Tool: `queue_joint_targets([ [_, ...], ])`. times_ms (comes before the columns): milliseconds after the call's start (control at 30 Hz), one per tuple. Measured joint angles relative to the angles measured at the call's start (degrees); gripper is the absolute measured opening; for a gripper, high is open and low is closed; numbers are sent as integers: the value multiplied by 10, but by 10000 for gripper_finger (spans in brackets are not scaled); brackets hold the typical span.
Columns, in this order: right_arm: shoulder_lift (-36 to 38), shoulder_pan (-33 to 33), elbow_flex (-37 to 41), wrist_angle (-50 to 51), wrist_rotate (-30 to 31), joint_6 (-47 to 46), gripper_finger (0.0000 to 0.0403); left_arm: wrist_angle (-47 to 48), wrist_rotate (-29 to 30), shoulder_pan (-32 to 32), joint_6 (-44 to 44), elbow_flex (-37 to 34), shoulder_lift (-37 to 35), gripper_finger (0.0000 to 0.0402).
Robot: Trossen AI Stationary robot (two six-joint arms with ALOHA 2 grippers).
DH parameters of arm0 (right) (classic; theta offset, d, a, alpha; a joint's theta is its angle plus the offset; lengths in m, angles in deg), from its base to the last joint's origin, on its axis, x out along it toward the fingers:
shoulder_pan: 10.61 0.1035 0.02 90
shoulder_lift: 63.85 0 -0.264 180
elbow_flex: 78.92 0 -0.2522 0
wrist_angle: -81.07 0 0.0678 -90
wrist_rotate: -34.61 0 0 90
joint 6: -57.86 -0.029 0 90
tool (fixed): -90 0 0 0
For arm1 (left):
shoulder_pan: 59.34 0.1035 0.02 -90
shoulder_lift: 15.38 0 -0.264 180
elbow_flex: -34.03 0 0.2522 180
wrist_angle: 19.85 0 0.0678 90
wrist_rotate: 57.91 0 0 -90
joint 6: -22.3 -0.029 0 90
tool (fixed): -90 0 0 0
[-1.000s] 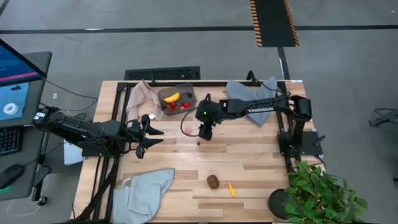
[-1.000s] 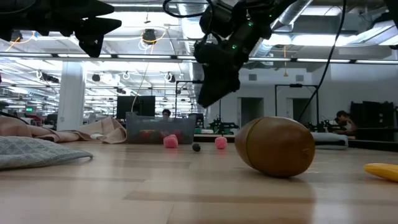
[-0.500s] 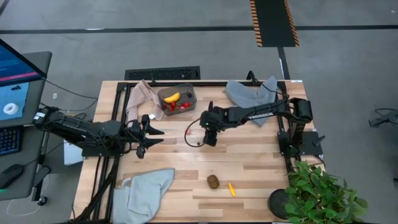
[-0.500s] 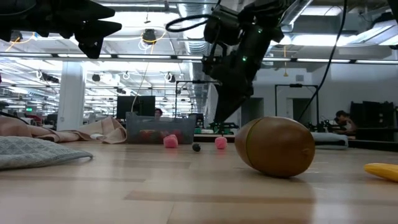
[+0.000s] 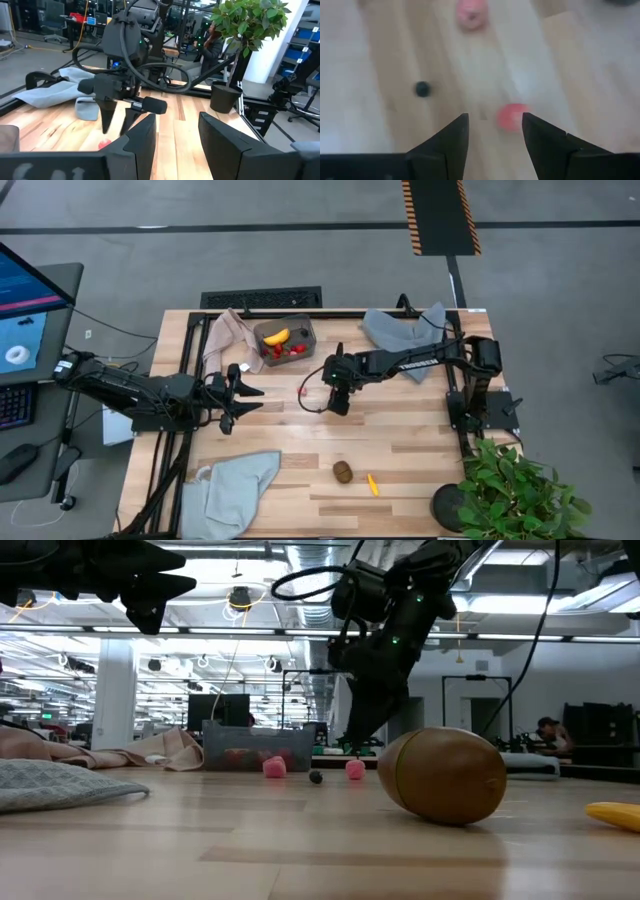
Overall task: Pick and placing Produce into tupperware
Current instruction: Put the pink peach into the black bin
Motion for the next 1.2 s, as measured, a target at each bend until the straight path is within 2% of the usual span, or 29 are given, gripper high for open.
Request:
queue_joint_targets([
  [67, -6, -3, 0, -5, -21, -9, 212, 0, 0, 0, 0, 0, 0, 139],
  [467, -21, -34, -2, -10, -19, -58, 235, 0, 0, 0, 1, 0, 0, 139],
  [700, -45, -35, 2, 17, -23, -59, 229, -1, 0, 0, 2, 0, 8, 139],
  [1000, -58, -35, -1, -13, -22, -53, 225, -5, 14, 0, 5, 0, 20, 139],
  [1200, -62, -35, -1, -18, -22, -54, 195, -6, 15, 0, 6, 0, 23, 139],
])
